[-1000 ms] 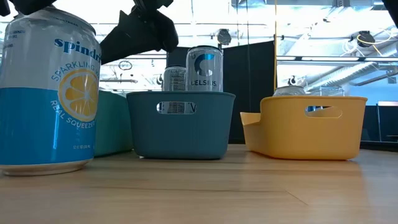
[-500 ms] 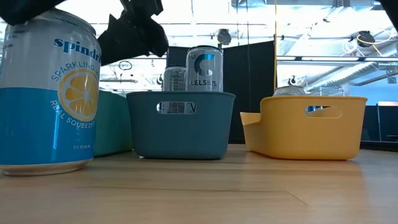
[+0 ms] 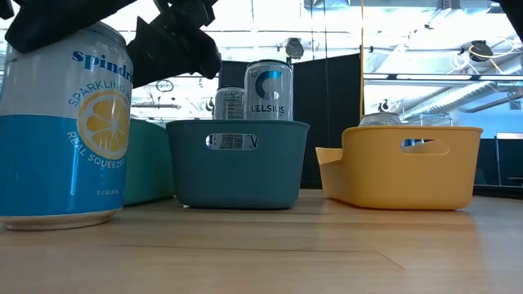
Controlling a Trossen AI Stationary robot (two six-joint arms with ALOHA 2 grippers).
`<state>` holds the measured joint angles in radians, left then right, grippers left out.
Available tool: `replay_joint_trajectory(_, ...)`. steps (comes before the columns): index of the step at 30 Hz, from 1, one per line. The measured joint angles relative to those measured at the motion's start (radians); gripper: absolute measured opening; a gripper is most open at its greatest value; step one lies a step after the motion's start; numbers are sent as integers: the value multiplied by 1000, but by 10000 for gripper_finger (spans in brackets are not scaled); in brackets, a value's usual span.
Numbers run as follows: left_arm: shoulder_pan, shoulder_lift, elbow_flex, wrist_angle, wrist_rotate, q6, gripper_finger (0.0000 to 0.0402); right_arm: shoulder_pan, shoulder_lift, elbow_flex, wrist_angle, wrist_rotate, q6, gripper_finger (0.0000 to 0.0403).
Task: Sort soda cans
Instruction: Put the bottom left silver soda can into the yellow bin
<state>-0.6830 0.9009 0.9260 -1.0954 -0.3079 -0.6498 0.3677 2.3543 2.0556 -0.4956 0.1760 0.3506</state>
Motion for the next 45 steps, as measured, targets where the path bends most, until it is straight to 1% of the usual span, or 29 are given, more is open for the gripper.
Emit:
replay_joint_trajectory(4, 0, 0, 0, 16, 0, 0, 338, 0, -33, -2, -37, -50, 45, 279)
replay_joint_trajectory(9, 0, 0, 0, 17, 0, 0, 338, 1, -132, -2, -77, -38, 159, 279)
replay_joint_trajectory(12, 0, 0, 0, 18, 0, 0, 338, 2, -191, 1, -118, 5, 263, 279)
replay_joint_trajectory(14, 0, 0, 0, 19, 0, 0, 338, 10, -219, 0, -173, 43, 325, 279)
replay_joint_trajectory(19, 0, 0, 0, 19, 0, 0, 338, 60, -290, -2, -320, 182, 484, 279)
replay_joint_trajectory(21, 0, 0, 0, 19, 0, 0, 338, 94, -311, 0, -380, 255, 550, 279)
replay_joint_trajectory(24, 0, 0, 0, 19, 0, 1, 338, 155, -327, 0, -493, 395, 666, 279)
replay_joint_trajectory(27, 0, 0, 0, 19, 0, 0, 338, 216, -344, -1, -640, 496, 836, 279)
replay_joint_trajectory(32, 0, 0, 0, 19, -12, 1, 338, 306, -356, 0, -937, 553, 1125, 279)
replay_joint_trajectory(35, 0, 0, 0, 19, -21, 0, 338, 351, -369, -1, -1073, 602, 1251, 279)
replay_joint_trajectory(38, 0, 0, 0, 27, -22, 0, 338, 378, -429, -56, -1063, 663, 1225, 279)
replay_joint_trajectory(40, 0, 0, 0, 50, -23, 0, 338, 382, -471, -112, -1073, 669, 1231, 279)
replay_joint_trajectory(45, 0, 0, 0, 81, -24, 0, 338, 389, -628, -339, -1074, 688, 1281, 279)
